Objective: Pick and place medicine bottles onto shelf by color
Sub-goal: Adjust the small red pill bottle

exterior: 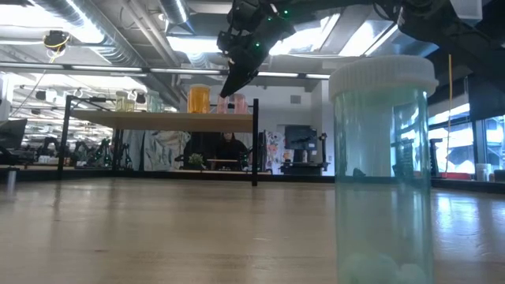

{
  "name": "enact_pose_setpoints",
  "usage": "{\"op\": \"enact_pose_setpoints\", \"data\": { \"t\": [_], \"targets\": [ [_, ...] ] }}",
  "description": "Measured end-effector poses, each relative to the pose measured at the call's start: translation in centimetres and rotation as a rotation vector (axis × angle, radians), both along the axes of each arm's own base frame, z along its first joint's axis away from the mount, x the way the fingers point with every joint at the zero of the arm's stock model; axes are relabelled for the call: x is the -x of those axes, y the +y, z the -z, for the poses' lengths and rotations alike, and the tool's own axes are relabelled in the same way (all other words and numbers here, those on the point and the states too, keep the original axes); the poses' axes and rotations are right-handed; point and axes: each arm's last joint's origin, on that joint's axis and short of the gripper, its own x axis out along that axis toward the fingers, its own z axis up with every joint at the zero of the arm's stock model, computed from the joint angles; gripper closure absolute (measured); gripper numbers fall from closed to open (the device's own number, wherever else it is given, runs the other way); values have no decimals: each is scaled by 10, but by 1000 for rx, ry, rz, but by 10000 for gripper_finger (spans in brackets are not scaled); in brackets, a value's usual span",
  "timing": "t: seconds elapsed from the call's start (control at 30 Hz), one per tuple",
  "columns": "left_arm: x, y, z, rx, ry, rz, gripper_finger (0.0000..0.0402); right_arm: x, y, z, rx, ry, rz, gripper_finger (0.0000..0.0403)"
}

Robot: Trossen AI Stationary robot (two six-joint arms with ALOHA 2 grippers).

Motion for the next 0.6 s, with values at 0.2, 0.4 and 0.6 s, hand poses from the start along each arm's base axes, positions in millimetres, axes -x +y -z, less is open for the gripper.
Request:
{"op": "enact_pose_setpoints", "data": {
  "t": [0.2, 0.4, 0.6],
  "targets": [
    [0, 0, 0, 0, 0, 0, 178, 0, 2, 0, -30, -5, 32, 279],
    [0, 0, 0, 0, 0, 0, 178, 5, 8, -2, -53, 37, 34, 279],
    [0, 0, 0, 0, 0, 0, 178, 5, 17, -3, -68, 58, 29, 279]
  ]
}}
